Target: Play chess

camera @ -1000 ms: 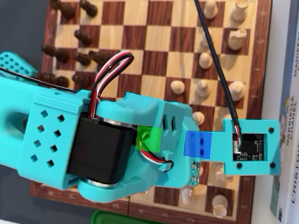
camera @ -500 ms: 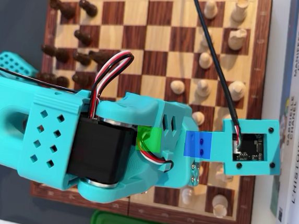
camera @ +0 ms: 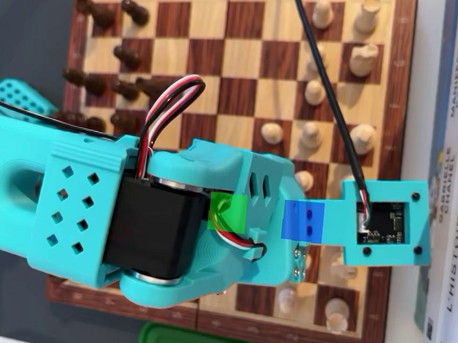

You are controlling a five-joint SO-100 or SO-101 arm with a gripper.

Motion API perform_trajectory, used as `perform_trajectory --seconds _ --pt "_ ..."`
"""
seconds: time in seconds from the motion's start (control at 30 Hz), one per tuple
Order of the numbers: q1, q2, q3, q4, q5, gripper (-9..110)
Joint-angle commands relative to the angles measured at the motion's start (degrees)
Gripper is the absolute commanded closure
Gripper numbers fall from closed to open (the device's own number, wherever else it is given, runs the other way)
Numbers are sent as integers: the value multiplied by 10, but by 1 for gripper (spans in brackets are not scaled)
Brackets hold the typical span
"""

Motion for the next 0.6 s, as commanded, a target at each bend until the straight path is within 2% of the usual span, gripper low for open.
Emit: perform_trajectory --seconds 0.0,0.57 --pt "-5 10 -9 0 -3 87" --pt "-5 -5 -14 -3 -3 87"
